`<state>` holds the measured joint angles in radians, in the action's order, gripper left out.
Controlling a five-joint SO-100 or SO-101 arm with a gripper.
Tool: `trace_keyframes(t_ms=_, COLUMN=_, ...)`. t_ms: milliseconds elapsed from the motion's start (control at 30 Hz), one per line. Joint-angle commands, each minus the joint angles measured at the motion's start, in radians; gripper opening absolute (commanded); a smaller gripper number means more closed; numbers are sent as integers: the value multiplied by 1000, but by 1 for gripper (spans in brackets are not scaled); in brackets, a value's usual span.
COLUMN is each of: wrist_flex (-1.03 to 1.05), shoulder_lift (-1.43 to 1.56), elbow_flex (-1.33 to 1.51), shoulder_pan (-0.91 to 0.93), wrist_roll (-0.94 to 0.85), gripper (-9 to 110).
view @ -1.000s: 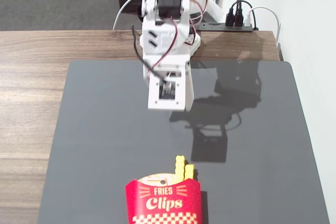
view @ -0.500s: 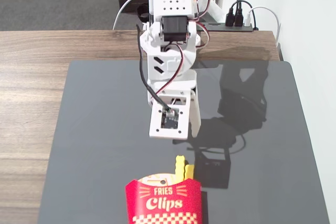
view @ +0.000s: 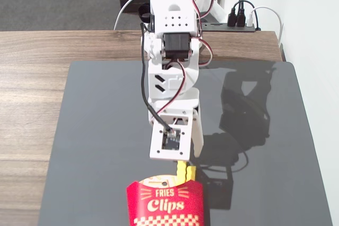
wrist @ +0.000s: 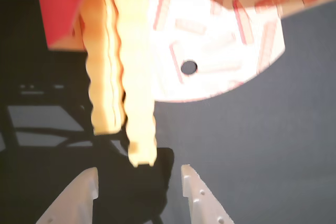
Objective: Grab a fry
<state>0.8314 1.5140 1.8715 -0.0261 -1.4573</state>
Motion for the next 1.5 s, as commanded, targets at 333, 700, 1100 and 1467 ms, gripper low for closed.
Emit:
trace_keyframes(t_ms=333, wrist_flex=-2, shoulder_lift=-107, elbow_flex=-137, shoulder_pan=-26, wrist_roll=3, gripper=19)
trace_keyframes(t_ms=700, wrist_flex=-3, shoulder_lift=-132, elbow_flex=-167, shoulder_pan=-34, wrist_roll=11, gripper=9)
trace_keyframes(t_ms=1100, wrist_flex=-8, shoulder_lift=-137, elbow_flex=-167, shoulder_pan=-44, wrist_roll=29, gripper=1)
trace_keyframes(t_ms=1467, wrist_flex=-5, shoulder_lift=14, elbow_flex=6, shoulder_pan=-58, wrist_roll=46, gripper=1)
